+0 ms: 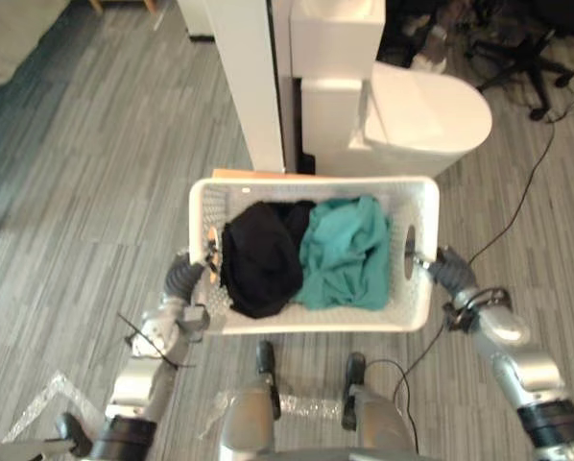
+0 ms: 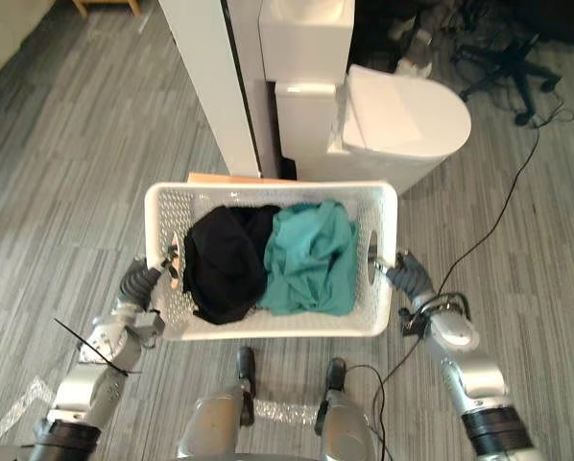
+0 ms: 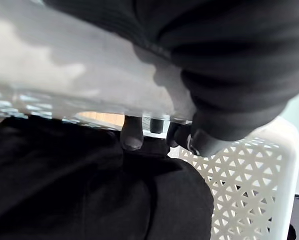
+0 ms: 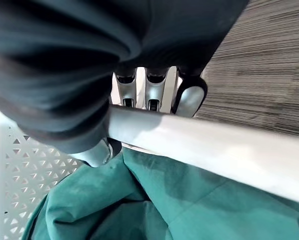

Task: Pick up the laundry basket with both hands and put the clothes into the washing machine.

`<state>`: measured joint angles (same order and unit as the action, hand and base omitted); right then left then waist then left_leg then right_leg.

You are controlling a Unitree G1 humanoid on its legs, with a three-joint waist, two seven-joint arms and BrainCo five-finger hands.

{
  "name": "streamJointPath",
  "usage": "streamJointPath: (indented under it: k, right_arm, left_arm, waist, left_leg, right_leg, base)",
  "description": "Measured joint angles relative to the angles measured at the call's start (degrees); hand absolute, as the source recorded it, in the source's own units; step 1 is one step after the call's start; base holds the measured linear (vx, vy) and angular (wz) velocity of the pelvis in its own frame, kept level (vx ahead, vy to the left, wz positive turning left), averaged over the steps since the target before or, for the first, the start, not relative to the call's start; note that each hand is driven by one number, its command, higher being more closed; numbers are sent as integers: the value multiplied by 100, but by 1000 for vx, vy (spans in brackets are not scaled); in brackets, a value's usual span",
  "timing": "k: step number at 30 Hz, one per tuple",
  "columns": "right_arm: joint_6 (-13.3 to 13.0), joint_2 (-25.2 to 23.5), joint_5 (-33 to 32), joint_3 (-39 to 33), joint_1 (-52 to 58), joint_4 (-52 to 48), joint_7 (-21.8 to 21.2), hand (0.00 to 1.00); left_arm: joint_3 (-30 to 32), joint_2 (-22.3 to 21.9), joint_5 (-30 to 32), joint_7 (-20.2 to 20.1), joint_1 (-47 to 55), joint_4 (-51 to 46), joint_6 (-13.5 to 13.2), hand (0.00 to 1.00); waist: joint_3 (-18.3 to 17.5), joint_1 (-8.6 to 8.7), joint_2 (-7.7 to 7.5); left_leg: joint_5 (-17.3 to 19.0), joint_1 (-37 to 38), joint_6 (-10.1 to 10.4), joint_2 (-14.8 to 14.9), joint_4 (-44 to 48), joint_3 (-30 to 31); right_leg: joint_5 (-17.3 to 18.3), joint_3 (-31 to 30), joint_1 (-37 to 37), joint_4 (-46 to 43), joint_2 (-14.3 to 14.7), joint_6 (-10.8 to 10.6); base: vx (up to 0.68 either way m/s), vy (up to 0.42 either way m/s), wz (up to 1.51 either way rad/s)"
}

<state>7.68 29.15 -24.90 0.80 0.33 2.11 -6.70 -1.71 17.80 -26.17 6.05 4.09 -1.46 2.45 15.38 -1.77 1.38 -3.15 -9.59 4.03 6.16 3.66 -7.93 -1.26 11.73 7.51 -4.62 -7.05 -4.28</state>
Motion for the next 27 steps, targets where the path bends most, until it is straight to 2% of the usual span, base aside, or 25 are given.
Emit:
streamJointPath:
  k: [2, 5, 8, 10, 15, 17, 19, 20, 21, 22, 23, 24, 26, 27]
  right_arm:
    - [45, -319, 119, -148, 292, 154, -124, 100]
    - [104, -558, 255, -329, 531, 152, -191, 100]
    - [167, -742, 304, -495, 744, 151, -208, 100]
    - [166, -828, 304, -568, 794, 151, -200, 100]
    - [173, -1060, 302, -722, 906, 152, -192, 100]
    - [185, -1076, 302, -730, 894, 153, -181, 100]
    - [190, -1073, 302, -729, 784, 153, -174, 100]
    - [187, -1079, 301, -733, 777, 152, -150, 100]
    - [187, -1131, 299, -755, 790, 155, -133, 100]
    - [185, -1277, 291, -853, 845, 117, -114, 100]
    - [172, -1431, 289, -997, 856, 46, -107, 100]
    - [165, -1486, 289, -1068, 856, 4, -85, 100]
    - [162, -1579, 289, -1178, 791, -195, 52, 100]
    - [162, -1582, 289, -1196, 739, -220, 82, 100]
  left_arm:
    - [18, -221, 124, -96, 347, 0, 73, 100]
    - [27, -387, 287, -162, 521, 0, 123, 100]
    - [49, -579, 488, -286, 669, 0, 187, 100]
    - [75, -650, 575, -344, 671, 0, 193, 100]
    - [98, -737, 691, -375, 679, 0, 211, 100]
    - [140, -832, 741, -381, 726, 0, 210, 100]
    - [213, -932, 742, -379, 814, -32, 206, 100]
    - [223, -978, 742, -379, 816, -42, 194, 100]
    - [220, -962, 745, -379, 789, -41, 193, 100]
    - [215, -938, 788, -391, 717, -44, 193, 100]
    - [208, -937, 789, -399, 597, -46, 192, 100]
    - [198, -934, 800, -401, 511, -46, 192, 100]
    - [213, -922, 897, -371, 170, -49, 190, 100]
    - [214, -919, 906, -361, 88, -50, 191, 100]
  waist:
    - [-293, 82, 2]
    - [-467, 92, 1]
    - [-797, 101, 21]
    - [-903, 107, 39]
    - [-915, 123, 36]
    - [-907, 85, 38]
    - [-906, 34, 163]
    - [-917, 57, 241]
    - [-906, 99, 205]
    - [-853, 181, 78]
    - [-760, 264, 20]
    - [-714, 277, 5]
    - [-512, 281, -50]
    - [-456, 293, -52]
  left_leg:
    - [1, 226, 0, -30, -145, -13]
    - [39, 453, 19, -33, -198, -19]
    - [52, 635, 38, -34, -313, -18]
    - [41, 643, 26, -34, -316, -13]
    - [88, 689, 48, -24, -203, -3]
    - [509, 344, 83, -14, 660, 498]
    - [1149, 18, 258, -25, 1603, 1827]
    - [1505, 1, 403, -8, 1757, 2208]
    - [1564, -49, 386, -29, 1812, 2160]
    - [1607, -108, 338, -89, 1899, 1941]
    - [1675, -279, 237, -137, 2135, 1737]
    - [1728, -395, 196, -152, 2291, 1586]
    - [2019, -774, -30, -125, 2930, 861]
    - [2102, -810, -95, -104, 3057, 644]
  right_leg:
    - [59, -8, -162, 19, -19, -30]
    - [116, -12, -360, 63, -17, -31]
    - [172, -44, -473, 92, -4, -16]
    - [166, -54, -484, 100, -1, -24]
    - [166, -73, -564, 90, 0, -25]
    - [166, -202, -509, 29, 25, -23]
    - [203, -565, -343, -135, 194, 13]
    - [237, -769, -192, -267, 310, -21]
    - [262, -873, -99, -355, 314, -58]
    - [259, -1131, 109, -490, 274, -98]
    - [205, -1363, 334, -605, 244, -137]
    - [164, -1503, 478, -668, 239, -178]
    - [-175, -2267, 958, -668, 303, -303]
    - [-326, -2432, 1015, -581, 318, -220]
  base:
    - [90, 9, 0]
    - [21, 3, 0]
    - [16, -2, -2]
    - [0, 0, 0]
    - [-4, 1, -2]
    - [-29, 8, -31]
    - [-80, 93, -96]
    - [-93, 151, -105]
    - [-77, 126, -93]
    - [-93, 126, -82]
    - [-111, 139, -86]
    - [-141, 201, -117]
    - [-165, 237, -161]
    - [-246, 311, -196]
